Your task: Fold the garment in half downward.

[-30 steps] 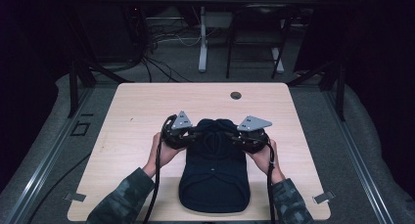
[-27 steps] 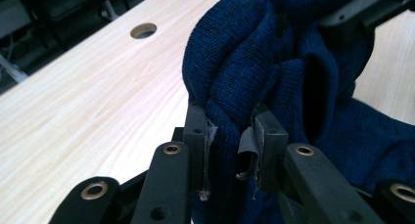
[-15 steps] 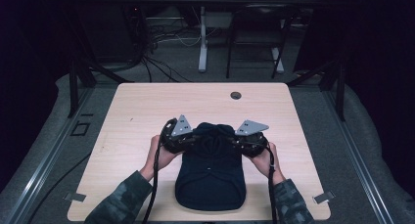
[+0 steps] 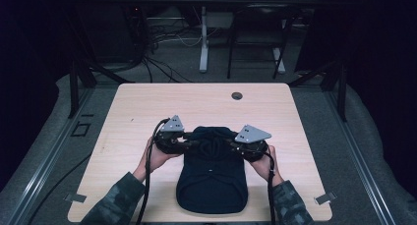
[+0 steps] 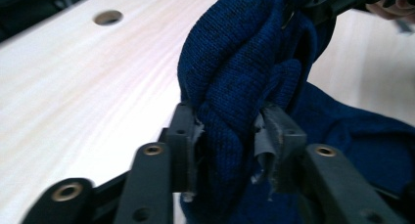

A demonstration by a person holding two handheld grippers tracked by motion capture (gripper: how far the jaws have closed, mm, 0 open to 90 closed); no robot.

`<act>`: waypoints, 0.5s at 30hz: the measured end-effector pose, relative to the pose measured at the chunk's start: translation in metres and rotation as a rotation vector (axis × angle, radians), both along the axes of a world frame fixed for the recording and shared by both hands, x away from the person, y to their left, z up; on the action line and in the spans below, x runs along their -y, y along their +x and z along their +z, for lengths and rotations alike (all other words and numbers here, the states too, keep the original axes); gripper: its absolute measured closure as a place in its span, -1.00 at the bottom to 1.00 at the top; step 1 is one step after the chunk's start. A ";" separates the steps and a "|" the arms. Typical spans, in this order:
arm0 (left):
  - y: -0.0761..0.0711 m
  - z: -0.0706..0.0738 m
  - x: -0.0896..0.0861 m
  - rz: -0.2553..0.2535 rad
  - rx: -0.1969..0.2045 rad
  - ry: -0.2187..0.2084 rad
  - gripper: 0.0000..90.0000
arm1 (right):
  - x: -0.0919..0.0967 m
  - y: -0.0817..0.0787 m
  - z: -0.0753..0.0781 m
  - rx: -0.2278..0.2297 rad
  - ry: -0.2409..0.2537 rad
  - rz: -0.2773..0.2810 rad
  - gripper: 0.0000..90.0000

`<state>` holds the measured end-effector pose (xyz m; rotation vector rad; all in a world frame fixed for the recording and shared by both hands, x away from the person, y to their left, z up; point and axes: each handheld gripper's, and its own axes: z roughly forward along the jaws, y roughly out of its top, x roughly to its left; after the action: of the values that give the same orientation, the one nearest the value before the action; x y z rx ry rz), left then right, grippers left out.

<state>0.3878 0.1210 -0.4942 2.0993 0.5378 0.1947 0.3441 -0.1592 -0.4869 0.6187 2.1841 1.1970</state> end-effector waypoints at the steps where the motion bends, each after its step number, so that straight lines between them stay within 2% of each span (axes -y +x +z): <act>1: 0.002 -0.002 0.000 -0.001 -0.009 -0.003 0.36 | 0.000 0.000 0.000 -0.003 0.000 0.002 0.60; 3: 0.002 -0.004 0.002 -0.001 -0.012 0.003 0.37 | 0.001 0.000 0.000 0.001 -0.005 0.000 0.60; 4: 0.002 -0.005 0.005 0.012 0.009 0.033 0.47 | 0.001 0.000 0.001 0.008 -0.012 -0.002 0.60; 5: 0.001 -0.005 0.007 0.020 0.027 0.039 0.51 | 0.000 -0.001 0.001 0.015 -0.018 -0.006 0.60; 6: 0.001 -0.005 0.007 0.020 0.027 0.039 0.55 | 0.000 -0.001 0.001 0.018 -0.023 -0.009 0.60; 8: -0.002 -0.002 0.011 0.040 0.072 0.059 0.59 | 0.002 0.000 0.001 0.022 -0.023 -0.021 0.59; 9: -0.005 0.002 0.014 0.058 0.123 0.075 0.60 | 0.002 0.000 0.002 0.020 -0.021 -0.027 0.58; 10: -0.008 0.004 0.016 0.067 0.154 0.082 0.61 | 0.003 0.000 0.003 0.018 -0.023 -0.035 0.57; 11: -0.010 0.006 0.017 0.073 0.177 0.088 0.61 | 0.004 0.000 0.004 0.024 -0.024 -0.044 0.56; 12: -0.010 0.006 0.017 0.073 0.177 0.088 0.62 | 0.004 0.000 0.004 0.024 -0.024 -0.044 0.56; 13: -0.013 0.010 0.019 0.087 0.227 0.104 0.62 | 0.005 0.000 0.007 0.007 -0.025 -0.050 0.53; 14: -0.013 0.010 0.019 0.087 0.227 0.104 0.62 | 0.006 0.000 0.008 0.004 -0.020 -0.054 0.51; 15: -0.016 0.013 0.022 0.097 0.260 0.116 0.63 | 0.007 0.001 0.010 -0.013 -0.015 -0.058 0.49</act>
<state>0.3719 0.0994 -0.4813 2.1182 0.4807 0.5585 0.3451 -0.1658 -0.4774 0.6808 2.1686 1.1487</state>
